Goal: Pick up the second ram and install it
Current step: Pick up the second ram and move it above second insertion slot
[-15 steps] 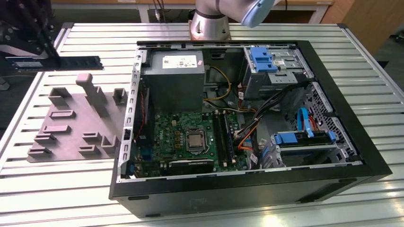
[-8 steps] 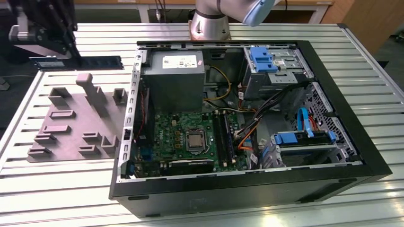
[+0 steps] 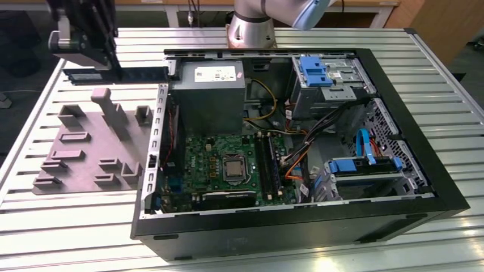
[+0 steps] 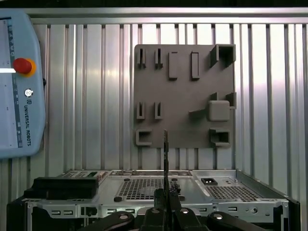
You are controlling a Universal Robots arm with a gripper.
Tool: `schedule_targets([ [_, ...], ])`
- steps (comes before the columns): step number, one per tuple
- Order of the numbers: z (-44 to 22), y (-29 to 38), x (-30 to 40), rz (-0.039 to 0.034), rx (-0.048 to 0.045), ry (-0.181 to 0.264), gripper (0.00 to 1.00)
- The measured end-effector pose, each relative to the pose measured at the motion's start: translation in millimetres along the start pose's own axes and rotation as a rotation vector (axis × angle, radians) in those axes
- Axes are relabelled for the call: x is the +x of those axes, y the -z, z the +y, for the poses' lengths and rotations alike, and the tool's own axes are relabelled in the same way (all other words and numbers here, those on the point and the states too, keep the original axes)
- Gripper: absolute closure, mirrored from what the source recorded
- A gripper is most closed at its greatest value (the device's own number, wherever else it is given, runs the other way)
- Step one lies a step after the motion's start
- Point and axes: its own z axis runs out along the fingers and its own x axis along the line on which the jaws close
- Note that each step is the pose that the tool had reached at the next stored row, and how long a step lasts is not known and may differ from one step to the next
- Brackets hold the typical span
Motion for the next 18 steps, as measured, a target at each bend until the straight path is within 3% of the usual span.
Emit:
schedule_targets([
  [18,-60.1,0.3,-1.1,0.0,-0.0001,0.0,0.86],
])
